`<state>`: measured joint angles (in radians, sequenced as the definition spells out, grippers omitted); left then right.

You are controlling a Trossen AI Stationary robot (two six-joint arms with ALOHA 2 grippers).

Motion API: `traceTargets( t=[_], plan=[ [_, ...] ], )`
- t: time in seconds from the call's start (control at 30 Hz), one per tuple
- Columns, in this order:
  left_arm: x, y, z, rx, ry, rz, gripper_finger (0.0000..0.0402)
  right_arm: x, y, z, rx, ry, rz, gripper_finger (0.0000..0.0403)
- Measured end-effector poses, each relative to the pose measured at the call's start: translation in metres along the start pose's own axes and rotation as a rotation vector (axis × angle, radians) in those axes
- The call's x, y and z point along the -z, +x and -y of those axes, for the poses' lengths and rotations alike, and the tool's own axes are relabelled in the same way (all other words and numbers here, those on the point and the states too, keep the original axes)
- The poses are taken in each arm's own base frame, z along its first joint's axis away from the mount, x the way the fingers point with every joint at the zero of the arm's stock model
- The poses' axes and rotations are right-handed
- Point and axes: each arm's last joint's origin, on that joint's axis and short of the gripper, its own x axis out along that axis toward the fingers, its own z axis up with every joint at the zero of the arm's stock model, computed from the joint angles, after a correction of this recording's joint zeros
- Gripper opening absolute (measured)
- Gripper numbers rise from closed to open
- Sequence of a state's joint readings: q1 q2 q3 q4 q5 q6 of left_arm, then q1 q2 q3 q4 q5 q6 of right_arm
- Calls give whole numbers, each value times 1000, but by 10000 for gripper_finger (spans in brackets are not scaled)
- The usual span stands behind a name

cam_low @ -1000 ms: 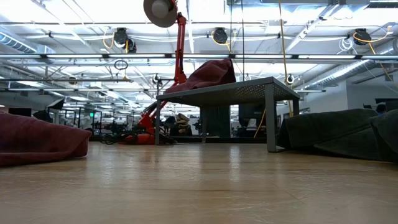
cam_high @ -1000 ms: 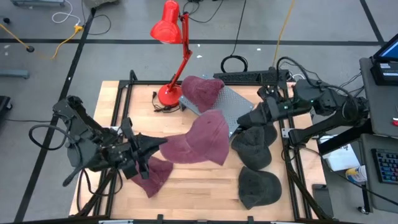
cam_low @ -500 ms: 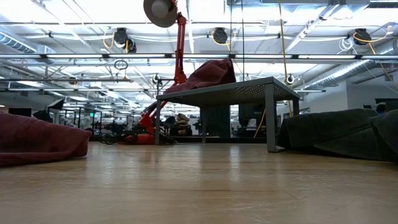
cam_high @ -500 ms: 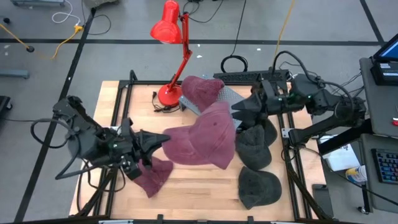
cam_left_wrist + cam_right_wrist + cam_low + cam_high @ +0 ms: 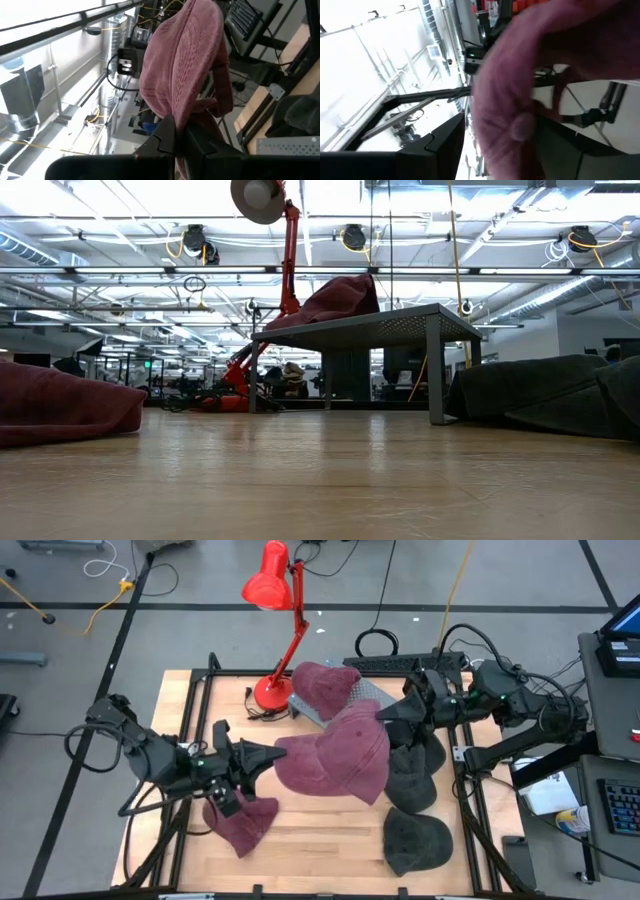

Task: Pick & Place hat
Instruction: Stack the red cap on top of the red cap on the shelf

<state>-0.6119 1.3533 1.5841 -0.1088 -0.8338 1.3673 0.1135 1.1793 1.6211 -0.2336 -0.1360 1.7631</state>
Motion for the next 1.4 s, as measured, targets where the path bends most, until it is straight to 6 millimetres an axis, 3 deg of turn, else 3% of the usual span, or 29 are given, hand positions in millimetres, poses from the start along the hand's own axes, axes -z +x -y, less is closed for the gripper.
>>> traceTargets(
  t=[0.3, 0.77, 0.9, 1.03, 1.2, 1.4],
  plan=[
    [-1, 0, 2, 28, -38, 71, 9, 1, -3, -2, -13, -34, 0, 196],
    [0, 1, 2, 29, -70, 39, 18, 3, -14, -9, -40, -109, -2, 16],
    [0, 1, 3, 31, -135, 38, 48, 5, -18, -11, -52, -157, -4, 8],
    [0, 1, 3, 34, -284, 25, 78, 6, -25, -17, -91, -236, 3, 4],
    [3, 0, 7, 35, -637, -57, 111, 7, -31, -27, -177, -357, 82, 3],
    [6, -1, 16, 72, -909, -123, 139, 5, -29, -26, -155, -555, 156, 2]
  ],
)
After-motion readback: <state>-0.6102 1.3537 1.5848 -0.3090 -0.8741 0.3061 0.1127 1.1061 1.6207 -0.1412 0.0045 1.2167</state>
